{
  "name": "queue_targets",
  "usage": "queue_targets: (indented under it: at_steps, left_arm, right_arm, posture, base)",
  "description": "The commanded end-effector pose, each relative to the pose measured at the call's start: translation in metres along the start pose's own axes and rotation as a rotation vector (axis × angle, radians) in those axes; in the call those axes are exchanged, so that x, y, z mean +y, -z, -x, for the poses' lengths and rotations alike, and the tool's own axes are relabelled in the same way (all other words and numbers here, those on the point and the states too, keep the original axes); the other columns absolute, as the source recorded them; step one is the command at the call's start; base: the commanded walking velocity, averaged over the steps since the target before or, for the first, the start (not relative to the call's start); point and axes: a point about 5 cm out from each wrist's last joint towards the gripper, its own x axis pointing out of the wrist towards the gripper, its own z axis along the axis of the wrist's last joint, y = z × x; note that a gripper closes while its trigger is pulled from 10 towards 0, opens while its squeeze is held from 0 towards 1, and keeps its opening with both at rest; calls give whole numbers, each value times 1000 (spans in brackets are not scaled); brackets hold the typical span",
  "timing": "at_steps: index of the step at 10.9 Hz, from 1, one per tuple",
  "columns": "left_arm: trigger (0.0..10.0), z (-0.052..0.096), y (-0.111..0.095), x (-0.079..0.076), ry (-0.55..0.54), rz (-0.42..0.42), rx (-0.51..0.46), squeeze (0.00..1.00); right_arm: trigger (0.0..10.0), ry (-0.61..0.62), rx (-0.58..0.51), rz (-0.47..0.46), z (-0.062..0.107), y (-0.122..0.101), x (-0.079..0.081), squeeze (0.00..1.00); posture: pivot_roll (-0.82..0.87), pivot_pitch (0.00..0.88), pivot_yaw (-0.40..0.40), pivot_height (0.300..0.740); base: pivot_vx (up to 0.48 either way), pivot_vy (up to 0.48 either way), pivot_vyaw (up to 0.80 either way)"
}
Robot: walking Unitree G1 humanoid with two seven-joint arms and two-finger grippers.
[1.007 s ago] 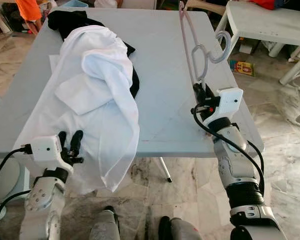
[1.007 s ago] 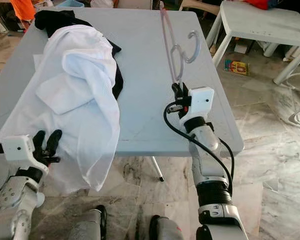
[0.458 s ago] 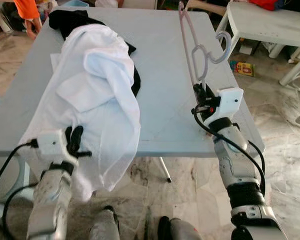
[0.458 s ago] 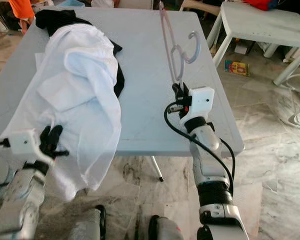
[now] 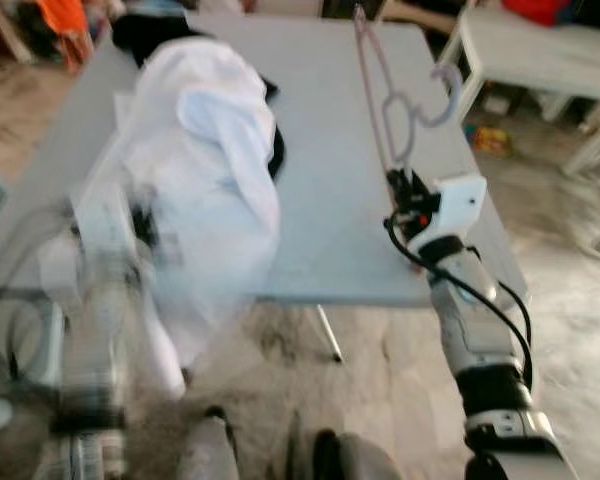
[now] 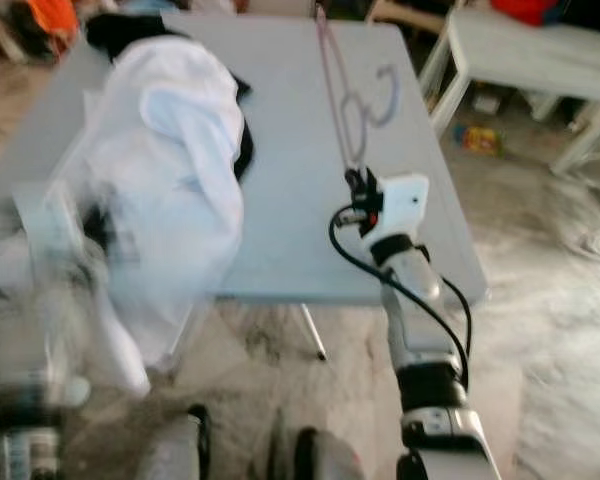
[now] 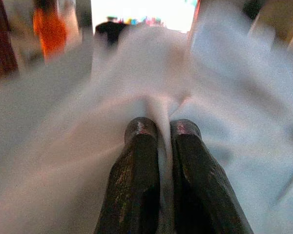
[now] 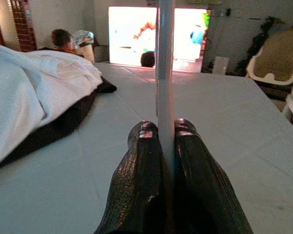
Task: Hang hanger
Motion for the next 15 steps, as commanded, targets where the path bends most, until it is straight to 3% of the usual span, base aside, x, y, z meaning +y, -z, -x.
queue_targets:
  at_steps: [1, 2, 4, 5, 6, 7, 8, 9, 10, 11, 13, 14, 15]
  left_arm:
    - [0, -15, -18, -7, 22, -22, -74, 0]
    - [0, -44, -60, -30, 89, -32, -206, 0]
    - [0, -62, -94, -44, 127, -37, -305, 0]
    - [0, -74, -125, -43, 135, -105, -394, 0]
    - [0, -86, -161, -21, 37, -233, -492, 0]
    - [0, -90, -173, -3, -66, -331, -536, 0]
    - [0, -94, -141, 21, -140, -418, -393, 0]
    - [0, -93, -104, 25, -145, -509, -228, 0]
    - [0, -83, -39, 33, -100, -529, 110, 0]
    - [10000, -75, -19, 40, -129, -527, 172, 1000]
    - [10000, -63, 18, 23, 59, -565, 311, 1000]
    - [10000, -64, 18, 17, 114, -614, 311, 1000]
    - [10000, -69, 0, 13, 133, -787, 164, 1000]
  right_arm:
    - [10000, 18, 120, -42, 12, 26, -1, 0]
    - [10000, 16, 118, -41, 11, 25, 0, 0]
    - [10000, 20, 114, -40, 10, 24, -1, 0]
    - [10000, 23, 110, -39, 10, 23, -1, 0]
    - [10000, 30, 108, -40, 13, 23, -1, 0]
    - [10000, 40, 109, -41, 15, 24, -3, 0]
    - [10000, 43, 113, -46, 17, 26, -1, 0]
    - [10000, 41, 112, -48, 17, 26, 1, 0]
    - [10000, 40, 112, -51, 18, 25, 1, 0]
    - [10000, 37, 115, -47, 18, 25, 0, 0]
    - [10000, 37, 116, -43, 17, 23, -2, 0]
    - [10000, 33, 114, -46, 16, 23, 0, 0]
    - [10000, 29, 115, -48, 16, 23, 2, 0]
  posture:
    - [44, 172, -45, 740]
    - [39, 168, -44, 740]
    - [28, 163, -40, 740]
    - [22, 162, -36, 740]
    - [16, 163, -27, 740]
    - [18, 163, -24, 740]
    - [15, 167, -22, 740]
    - [11, 171, -24, 740]
    - [10, 173, -27, 740]
    - [10, 176, -31, 740]
    - [10, 180, -37, 740]
    - [11, 180, -36, 740]
    - [9, 180, -36, 740]
  base:
    - [0, 0, 0]
    - [0, 0, 0]
    - [0, 0, 0]
    - [0, 0, 0]
    - [0, 0, 0]
    - [0, 0, 0]
    - [0, 0, 0]
    - [0, 0, 0]
    - [0, 0, 0]
    - [0, 0, 0]
    - [0, 0, 0]
    - [0, 0, 0]
    - [0, 0, 0]
